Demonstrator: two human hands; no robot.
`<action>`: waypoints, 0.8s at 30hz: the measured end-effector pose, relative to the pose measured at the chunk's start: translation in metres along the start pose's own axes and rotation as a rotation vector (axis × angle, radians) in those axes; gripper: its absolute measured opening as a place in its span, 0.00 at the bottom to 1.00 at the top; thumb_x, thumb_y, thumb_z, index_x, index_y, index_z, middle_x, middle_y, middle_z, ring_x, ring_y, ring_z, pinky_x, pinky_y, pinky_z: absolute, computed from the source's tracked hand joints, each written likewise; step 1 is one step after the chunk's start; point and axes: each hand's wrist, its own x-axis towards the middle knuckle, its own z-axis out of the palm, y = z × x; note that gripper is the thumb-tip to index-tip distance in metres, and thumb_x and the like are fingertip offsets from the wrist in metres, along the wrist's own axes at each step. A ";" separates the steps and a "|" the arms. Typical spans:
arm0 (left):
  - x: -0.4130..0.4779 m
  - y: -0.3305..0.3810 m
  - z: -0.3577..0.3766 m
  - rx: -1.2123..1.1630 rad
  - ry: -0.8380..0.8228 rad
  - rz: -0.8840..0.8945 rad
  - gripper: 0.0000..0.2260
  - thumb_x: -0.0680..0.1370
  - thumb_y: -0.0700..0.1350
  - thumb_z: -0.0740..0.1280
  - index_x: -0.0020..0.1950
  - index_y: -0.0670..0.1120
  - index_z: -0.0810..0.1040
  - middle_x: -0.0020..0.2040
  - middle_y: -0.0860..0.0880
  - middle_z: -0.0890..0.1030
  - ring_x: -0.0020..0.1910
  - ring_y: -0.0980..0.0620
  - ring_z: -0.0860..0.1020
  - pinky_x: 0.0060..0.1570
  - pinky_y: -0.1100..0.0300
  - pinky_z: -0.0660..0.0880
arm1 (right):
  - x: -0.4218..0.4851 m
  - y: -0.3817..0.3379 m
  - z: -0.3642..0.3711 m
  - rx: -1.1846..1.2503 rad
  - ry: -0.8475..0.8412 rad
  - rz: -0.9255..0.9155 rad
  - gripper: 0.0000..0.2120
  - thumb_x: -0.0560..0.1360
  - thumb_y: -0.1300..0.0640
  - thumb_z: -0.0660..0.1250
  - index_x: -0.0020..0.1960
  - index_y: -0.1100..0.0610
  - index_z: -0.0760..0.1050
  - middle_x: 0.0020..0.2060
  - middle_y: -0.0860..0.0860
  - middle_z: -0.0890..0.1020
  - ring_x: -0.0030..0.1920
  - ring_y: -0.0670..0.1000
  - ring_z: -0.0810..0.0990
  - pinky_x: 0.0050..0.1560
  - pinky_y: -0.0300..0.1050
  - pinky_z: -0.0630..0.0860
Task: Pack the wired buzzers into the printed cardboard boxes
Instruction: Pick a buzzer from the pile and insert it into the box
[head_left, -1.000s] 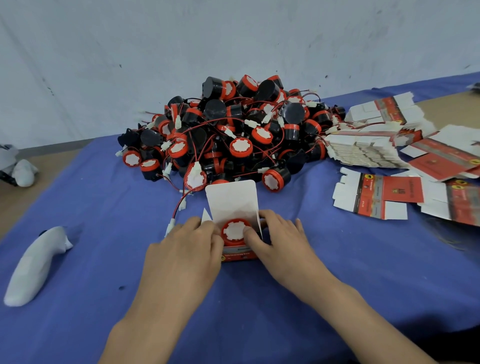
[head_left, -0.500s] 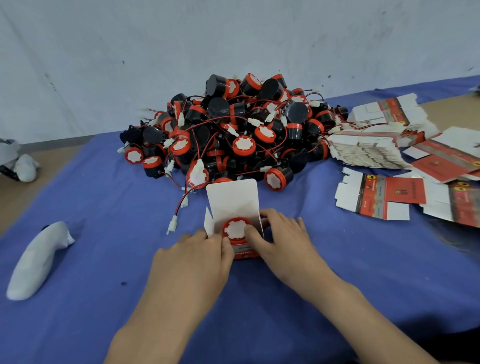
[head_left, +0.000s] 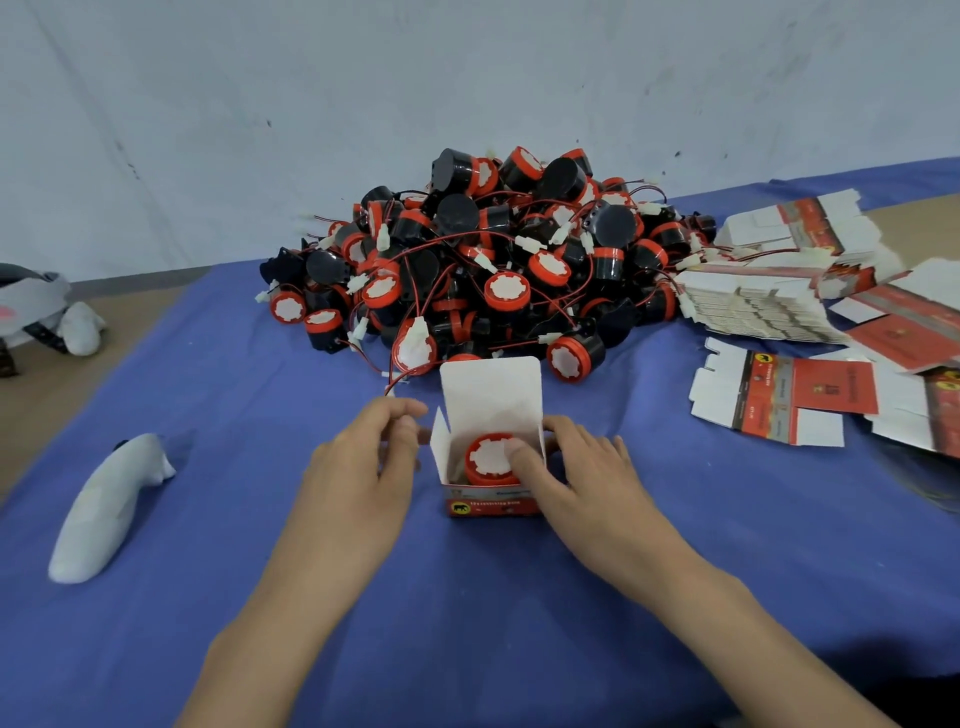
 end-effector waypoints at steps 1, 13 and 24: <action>0.002 -0.002 0.001 -0.032 -0.013 -0.022 0.08 0.83 0.50 0.58 0.51 0.60 0.76 0.46 0.70 0.80 0.45 0.65 0.81 0.44 0.60 0.78 | -0.001 0.000 -0.001 0.039 -0.009 0.003 0.25 0.75 0.27 0.47 0.64 0.38 0.67 0.53 0.34 0.77 0.58 0.26 0.61 0.74 0.57 0.61; 0.012 -0.010 0.007 -0.243 -0.297 -0.221 0.09 0.84 0.50 0.59 0.58 0.53 0.78 0.54 0.55 0.82 0.46 0.59 0.83 0.40 0.66 0.80 | 0.010 0.024 -0.010 0.288 -0.017 0.075 0.13 0.84 0.42 0.53 0.61 0.36 0.74 0.53 0.38 0.83 0.61 0.44 0.77 0.64 0.50 0.75; 0.015 -0.011 0.019 -0.174 -0.426 -0.206 0.14 0.84 0.57 0.57 0.56 0.53 0.80 0.48 0.58 0.85 0.49 0.59 0.81 0.49 0.62 0.78 | 0.015 0.025 -0.006 0.064 -0.126 -0.057 0.21 0.86 0.49 0.46 0.61 0.55 0.76 0.55 0.56 0.82 0.60 0.60 0.77 0.68 0.59 0.68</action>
